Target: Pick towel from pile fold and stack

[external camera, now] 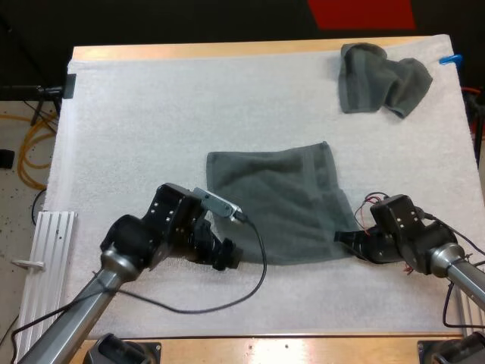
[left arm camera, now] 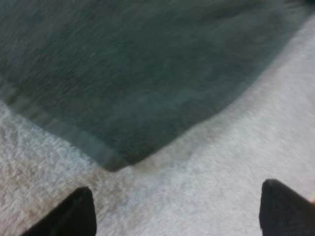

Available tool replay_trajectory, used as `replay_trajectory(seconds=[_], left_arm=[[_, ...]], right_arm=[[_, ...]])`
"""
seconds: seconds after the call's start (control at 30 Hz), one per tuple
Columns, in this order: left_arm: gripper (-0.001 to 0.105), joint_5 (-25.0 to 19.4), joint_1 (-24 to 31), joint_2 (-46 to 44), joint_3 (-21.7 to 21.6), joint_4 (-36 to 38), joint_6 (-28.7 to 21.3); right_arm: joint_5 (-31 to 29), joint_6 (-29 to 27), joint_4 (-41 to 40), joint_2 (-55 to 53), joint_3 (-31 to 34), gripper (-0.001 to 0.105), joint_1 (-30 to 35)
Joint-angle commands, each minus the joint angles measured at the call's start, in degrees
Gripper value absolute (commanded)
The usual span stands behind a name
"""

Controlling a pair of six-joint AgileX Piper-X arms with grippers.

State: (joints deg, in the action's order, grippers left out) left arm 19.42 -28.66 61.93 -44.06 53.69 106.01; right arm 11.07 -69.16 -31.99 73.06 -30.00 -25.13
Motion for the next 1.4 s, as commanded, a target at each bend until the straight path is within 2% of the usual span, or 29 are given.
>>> replay_trajectory(seconds=[0.0,0.3,0.5,0.77,0.93,1.0,1.2,1.37], left_arm=[[0.066,-1.2,-0.2,0.4,0.2,-1.4,1.9],[0.066,-0.7,-0.2,9.7,6.4,-9.1,2.3],[0.066,7.8,-0.2,14.8,7.0,-16.1,2.3],[0.066,10.0,-0.2,19.9,7.0,-19.6,2.3],[0.066,16.8,-0.2,19.9,7.0,-19.6,2.3],[0.066,17.9,-0.2,19.9,7.0,-19.6,2.2],[0.066,17.5,-0.2,19.9,7.0,-19.6,2.2],[0.063,13.8,-0.2,19.9,7.0,-19.6,3.1]], right_arm=[[0.0,-0.5,-0.5,-0.3,0.0,0.000,0.3],[0.8,-0.5,-0.5,-0.3,0.0,0.000,0.3],[1.2,-0.5,-0.5,-0.3,0.0,0.000,0.3],[1.9,-0.5,-0.5,-0.3,0.0,0.000,0.3],[1.9,-0.5,-0.5,-0.3,0.0,0.000,0.3],[1.9,-0.5,-0.5,-0.3,0.0,0.000,0.3],[1.9,-0.5,-0.5,-0.3,0.0,0.000,0.3],[1.9,-0.5,-0.5,-0.3,0.0,0.000,0.3]])
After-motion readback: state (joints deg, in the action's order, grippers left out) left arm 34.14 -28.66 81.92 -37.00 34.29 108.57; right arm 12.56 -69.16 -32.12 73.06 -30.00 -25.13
